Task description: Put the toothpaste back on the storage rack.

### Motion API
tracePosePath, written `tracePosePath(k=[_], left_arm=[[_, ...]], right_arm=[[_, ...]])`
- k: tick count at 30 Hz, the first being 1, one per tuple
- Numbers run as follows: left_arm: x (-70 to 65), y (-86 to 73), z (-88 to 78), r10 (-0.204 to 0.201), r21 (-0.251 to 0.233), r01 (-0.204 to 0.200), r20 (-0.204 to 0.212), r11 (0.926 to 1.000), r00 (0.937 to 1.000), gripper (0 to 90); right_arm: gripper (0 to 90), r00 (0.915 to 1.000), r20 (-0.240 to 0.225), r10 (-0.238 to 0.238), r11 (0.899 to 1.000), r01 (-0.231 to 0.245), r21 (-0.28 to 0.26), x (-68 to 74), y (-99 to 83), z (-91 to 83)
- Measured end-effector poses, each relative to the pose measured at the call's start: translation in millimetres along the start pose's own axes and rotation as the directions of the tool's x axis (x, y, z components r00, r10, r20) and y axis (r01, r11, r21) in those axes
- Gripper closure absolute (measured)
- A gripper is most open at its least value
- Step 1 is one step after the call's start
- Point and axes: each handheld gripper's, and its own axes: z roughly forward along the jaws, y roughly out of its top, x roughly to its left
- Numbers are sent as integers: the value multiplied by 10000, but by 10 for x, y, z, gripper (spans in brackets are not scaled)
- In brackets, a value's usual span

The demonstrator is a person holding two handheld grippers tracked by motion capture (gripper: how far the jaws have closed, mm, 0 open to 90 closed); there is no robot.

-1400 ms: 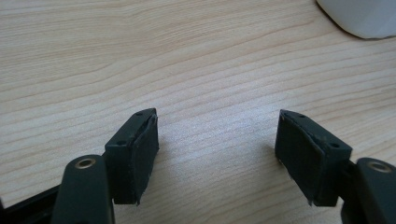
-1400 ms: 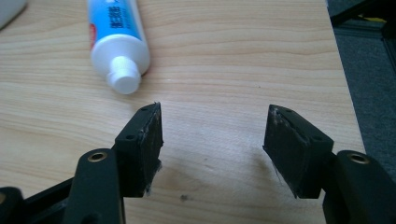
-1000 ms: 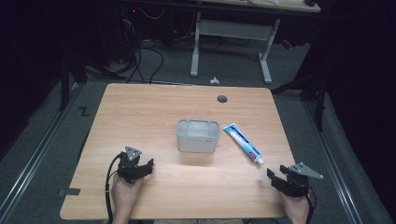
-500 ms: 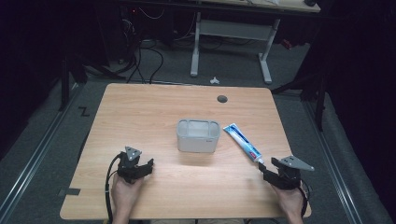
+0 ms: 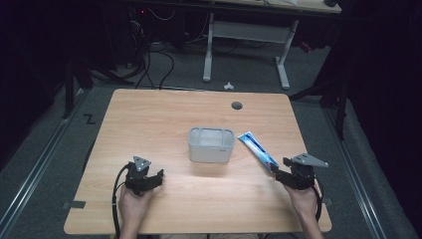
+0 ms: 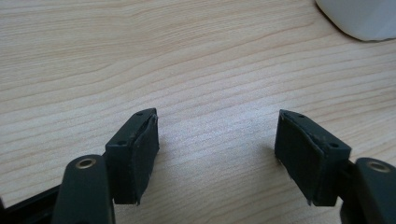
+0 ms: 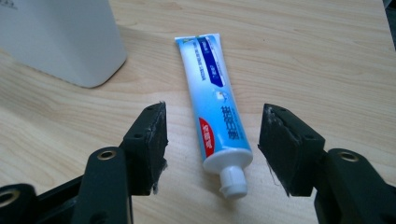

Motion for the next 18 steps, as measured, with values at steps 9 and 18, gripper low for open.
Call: tracePosePath(k=[9,18], left_arm=[[-11,1,3,77,23,-77,-68,10000,9999,309],[-23,-4,-2,185,23,-185,11,9998,9998,306]], right_arm=[[408,9992,-111,-371,9970,378,681,-24,241,150],[405,9955,-50,-948,9876,947,1250,99,388,374]])
